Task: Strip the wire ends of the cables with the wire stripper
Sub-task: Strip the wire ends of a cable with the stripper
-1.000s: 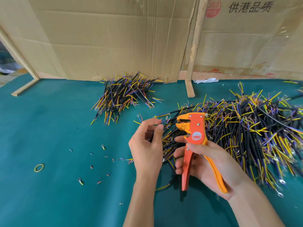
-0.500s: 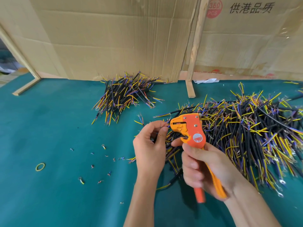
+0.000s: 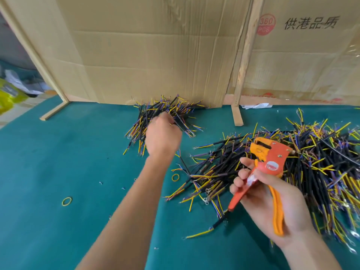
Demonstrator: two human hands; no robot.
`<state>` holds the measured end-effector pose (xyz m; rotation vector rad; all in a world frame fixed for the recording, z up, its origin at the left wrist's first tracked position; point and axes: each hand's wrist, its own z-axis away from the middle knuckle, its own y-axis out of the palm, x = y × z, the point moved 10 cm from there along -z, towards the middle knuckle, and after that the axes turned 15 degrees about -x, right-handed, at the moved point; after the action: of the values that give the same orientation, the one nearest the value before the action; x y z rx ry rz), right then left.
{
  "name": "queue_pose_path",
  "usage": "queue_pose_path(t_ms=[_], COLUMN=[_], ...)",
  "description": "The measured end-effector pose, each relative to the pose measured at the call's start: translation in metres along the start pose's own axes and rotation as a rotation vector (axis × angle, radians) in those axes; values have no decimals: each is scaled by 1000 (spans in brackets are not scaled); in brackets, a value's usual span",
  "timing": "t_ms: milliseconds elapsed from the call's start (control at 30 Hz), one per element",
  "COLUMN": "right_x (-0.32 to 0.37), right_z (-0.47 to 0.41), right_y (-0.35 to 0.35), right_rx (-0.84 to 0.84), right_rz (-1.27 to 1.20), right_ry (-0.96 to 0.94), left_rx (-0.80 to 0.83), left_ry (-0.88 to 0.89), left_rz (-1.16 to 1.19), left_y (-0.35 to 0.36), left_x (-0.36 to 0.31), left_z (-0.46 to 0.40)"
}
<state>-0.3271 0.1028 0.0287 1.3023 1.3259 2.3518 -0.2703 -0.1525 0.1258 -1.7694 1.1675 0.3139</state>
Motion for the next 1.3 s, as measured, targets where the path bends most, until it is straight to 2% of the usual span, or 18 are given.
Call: queue_pose_path(t_ms=[100,167,233,333,500,667,767,867,967,1100,1300], right_x=[-11,-19,-22,-20,-20,-23,-22,-19,-15,-3,-1], right_z=[7,12,14,12,11,9,11,16,22,21,22], right_y=[10,16,19,16,13,14,16,21,27,23,25], right_rx=[57,78,76,50,44,47,68,96,125,89,117], right_rz=[59,99,118,125,124,132,130,161,183,128,158], right_ry=[23,40,51,42,48,71,68,50,27,-11,-33], left_rx=[52,117,121,98,34,-96,-137,-70,22,151,162], left_ry=[-159,-149,-106,-133,-112,-149,-97,-28,56,144,244], left_rz=[-276,-364,-395,-377,-438,-242,-43,194,315,310,71], left_y=[8,19,26,25,0,-42,-63,-70,-68,-62,-61], left_x=[72,91,95,98,99,87,65,33,14,13,6], left_z=[-33,-39,-44,-51,-57,-52,-8,66,128,167,161])
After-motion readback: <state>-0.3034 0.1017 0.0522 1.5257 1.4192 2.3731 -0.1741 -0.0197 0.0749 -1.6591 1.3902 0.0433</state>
